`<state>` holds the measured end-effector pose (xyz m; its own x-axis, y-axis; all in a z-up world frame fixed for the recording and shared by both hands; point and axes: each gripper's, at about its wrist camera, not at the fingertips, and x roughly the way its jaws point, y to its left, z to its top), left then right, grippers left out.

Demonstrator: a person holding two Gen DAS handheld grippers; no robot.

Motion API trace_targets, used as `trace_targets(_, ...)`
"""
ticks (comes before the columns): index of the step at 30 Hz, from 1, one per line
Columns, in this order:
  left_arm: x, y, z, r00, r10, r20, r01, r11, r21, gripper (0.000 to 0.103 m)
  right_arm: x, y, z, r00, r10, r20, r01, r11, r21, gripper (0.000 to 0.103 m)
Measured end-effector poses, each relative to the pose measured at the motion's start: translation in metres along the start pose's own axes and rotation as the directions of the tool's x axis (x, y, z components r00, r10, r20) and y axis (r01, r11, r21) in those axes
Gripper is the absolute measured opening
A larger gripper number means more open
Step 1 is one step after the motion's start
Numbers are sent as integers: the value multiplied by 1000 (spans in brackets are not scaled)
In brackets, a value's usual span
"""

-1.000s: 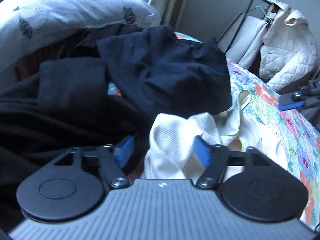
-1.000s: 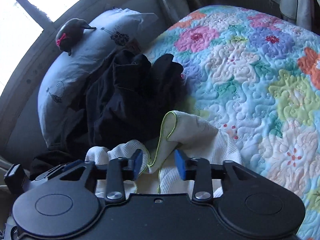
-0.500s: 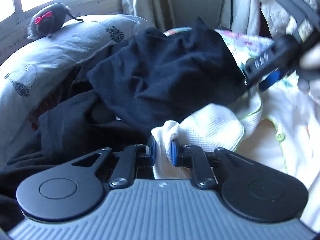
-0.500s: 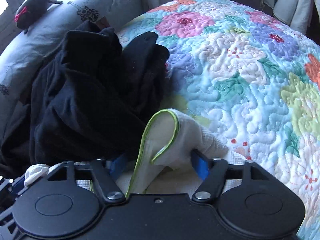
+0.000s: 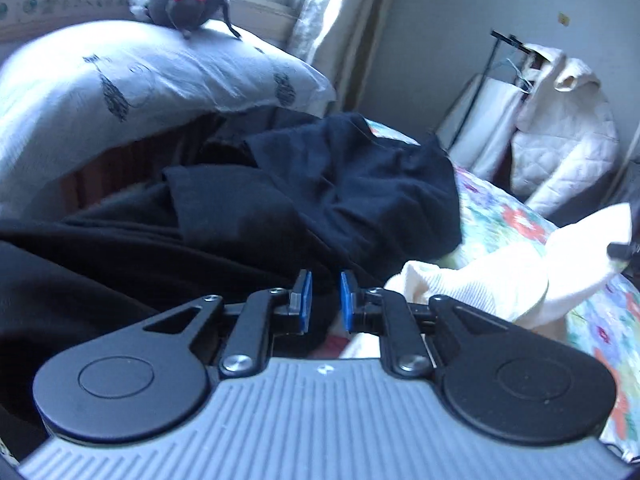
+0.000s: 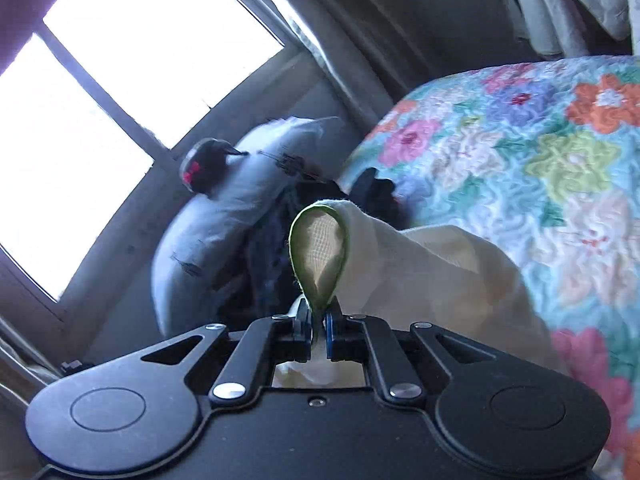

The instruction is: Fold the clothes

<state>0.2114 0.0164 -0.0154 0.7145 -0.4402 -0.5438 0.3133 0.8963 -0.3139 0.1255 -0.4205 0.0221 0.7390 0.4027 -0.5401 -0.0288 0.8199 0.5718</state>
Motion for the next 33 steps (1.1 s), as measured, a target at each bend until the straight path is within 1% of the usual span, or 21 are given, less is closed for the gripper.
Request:
trace_targets(1,4,-6,-1,1000,-8,-14,8,1000,11,38,-7,0,-9,1000,-27,-13,27,999,-19,8)
trace_targets(3,18,-17,-4,997,-30,-69,30,999,-11,55,-14,0,-21,999,-28,-31,28,1000,-12,8)
trace_targets(5,31,-22,-7,982,-111,-154,95,990,-104,65,-25,3,-40,997,14,-81,-14,1000,0,8)
trace_targets(7,38,-20,-13,959,-192,-210,140,961,-240,66,-37,8,-60,989,62,-134,-61,998,14,8)
trace_targets(9,33,-21,-19,949,-230,-216,161,942,-296,66,-49,12,-80,976,110,-187,-106,994,31,8)
trace_targets(13,15,-30,-25,951,-212,-224,150,953,-265,71,-72,20,-120,935,206,-288,-194,978,71,8)
trace_targets(14,12,-33,-26,951,-204,-232,142,956,-257,71,-73,17,-129,934,175,-311,-162,984,68,8)
trace_targets(16,9,-41,-30,950,-189,-249,129,962,-239,73,-72,6,-144,932,74,-354,-60,997,48,9)
trace_targets(17,8,-45,-34,948,-182,-260,122,965,-230,74,-72,-12,-157,931,33,-363,-20,999,40,9)
trace_targets(18,8,-49,-37,947,-174,-270,115,968,-221,75,-73,-20,-164,928,11,-372,2,999,35,9)
trace_targets(20,6,-58,-49,941,-155,-303,97,975,-198,77,-76,-27,-172,922,15,-386,9,998,59,10)
trace_targets(21,5,-61,-55,938,-148,-314,91,977,-191,77,-77,-29,-175,920,5,-393,22,998,65,14)
trace_targets(22,4,-64,-60,936,-144,-323,86,979,-185,77,-80,-25,-174,919,-29,-393,46,998,35,14)
trace_targets(23,3,-66,-66,933,-139,-332,82,980,-180,77,-83,-20,-172,919,-70,-388,74,997,-6,19)
trace_targets(24,3,-67,-69,934,-136,-332,79,981,-180,77,-87,-14,-170,918,-112,-381,101,994,-47,33)
trace_targets(25,2,-66,-70,935,-133,-329,73,979,-188,79,-90,-9,-169,916,-153,-372,129,988,-88,37)
trace_targets(27,1,-66,-72,936,-141,-324,76,976,-206,79,-97,2,-165,907,-233,-350,184,968,-169,54)
trace_targets(28,1,-68,-74,935,-155,-320,89,973,-213,80,-102,8,-162,913,-246,-326,188,961,-201,57)
trace_targets(29,2,-71,-75,932,-163,-325,94,972,-216,81,-107,6,-163,919,-253,-301,192,957,-216,65)
trace_targets(31,4,-77,-81,927,-158,-340,81,970,-230,83,-109,-1,-163,930,-268,-252,223,956,-193,67)
trace_targets(33,5,-73,-85,924,-166,-344,73,961,-267,83,-106,-12,-165,947,-234,-221,208,969,-136,67)
